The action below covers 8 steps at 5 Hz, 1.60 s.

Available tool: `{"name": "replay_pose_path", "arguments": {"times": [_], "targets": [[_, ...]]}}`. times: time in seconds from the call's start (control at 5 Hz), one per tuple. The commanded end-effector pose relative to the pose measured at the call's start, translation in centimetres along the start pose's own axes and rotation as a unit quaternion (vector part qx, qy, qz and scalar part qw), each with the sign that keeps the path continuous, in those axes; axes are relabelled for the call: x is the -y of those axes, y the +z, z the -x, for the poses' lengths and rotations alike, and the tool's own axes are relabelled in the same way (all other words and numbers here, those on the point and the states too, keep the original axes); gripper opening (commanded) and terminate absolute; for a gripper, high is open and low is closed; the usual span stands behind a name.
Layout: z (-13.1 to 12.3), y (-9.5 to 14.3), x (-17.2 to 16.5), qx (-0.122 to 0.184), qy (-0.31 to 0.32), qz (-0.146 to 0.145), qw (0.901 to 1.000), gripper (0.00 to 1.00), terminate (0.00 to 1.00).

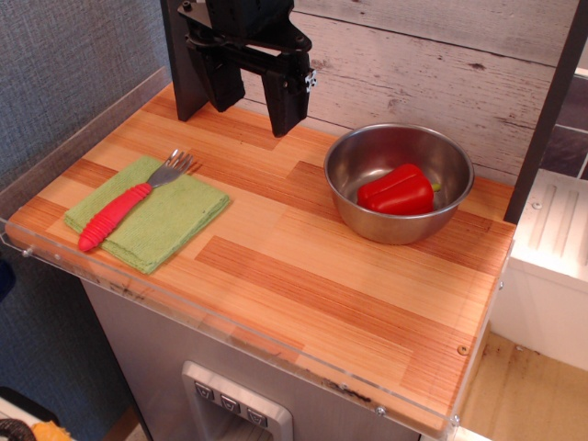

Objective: Pick carrot from middle of the towel to corner of the table

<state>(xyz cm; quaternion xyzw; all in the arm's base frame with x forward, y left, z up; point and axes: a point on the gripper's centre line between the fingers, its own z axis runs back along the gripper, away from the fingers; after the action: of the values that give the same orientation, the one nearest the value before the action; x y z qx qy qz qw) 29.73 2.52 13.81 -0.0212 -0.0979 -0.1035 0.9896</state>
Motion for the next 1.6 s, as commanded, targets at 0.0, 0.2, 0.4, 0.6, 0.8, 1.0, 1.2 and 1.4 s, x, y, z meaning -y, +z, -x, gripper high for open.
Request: {"name": "replay_pose_path", "arguments": {"times": [0.0,0.2,0.4,0.6,0.8,1.0,1.2,1.4], "targets": [[0.0,0.0,0.0,0.0,0.0,0.0,1.0,1.0,0.0],[2.3,-0.3,-2.8,-0.009,0.026,-0.022,0.9994,1.0,0.0],[4.8,-0.4,-5.4,-0.02,0.047,-0.038,0.998,1.0,0.0],[7.6,-1.1,-8.5,-0.016,0.07,-0.052,0.996,1.0,0.0],[7.6,-2.8,-9.8,-0.03,0.067,-0.065,0.9952,1.0,0.0],[6.7,-3.9,-10.8,-0.029,0.059,-0.071,0.9953,1.0,0.0],[6.1,-4.9,-11.6,-0.031,0.063,-0.071,0.995,1.0,0.0],[6.4,-5.7,-12.2,-0.05,0.072,-0.071,0.9936,1.0,0.0]]}}
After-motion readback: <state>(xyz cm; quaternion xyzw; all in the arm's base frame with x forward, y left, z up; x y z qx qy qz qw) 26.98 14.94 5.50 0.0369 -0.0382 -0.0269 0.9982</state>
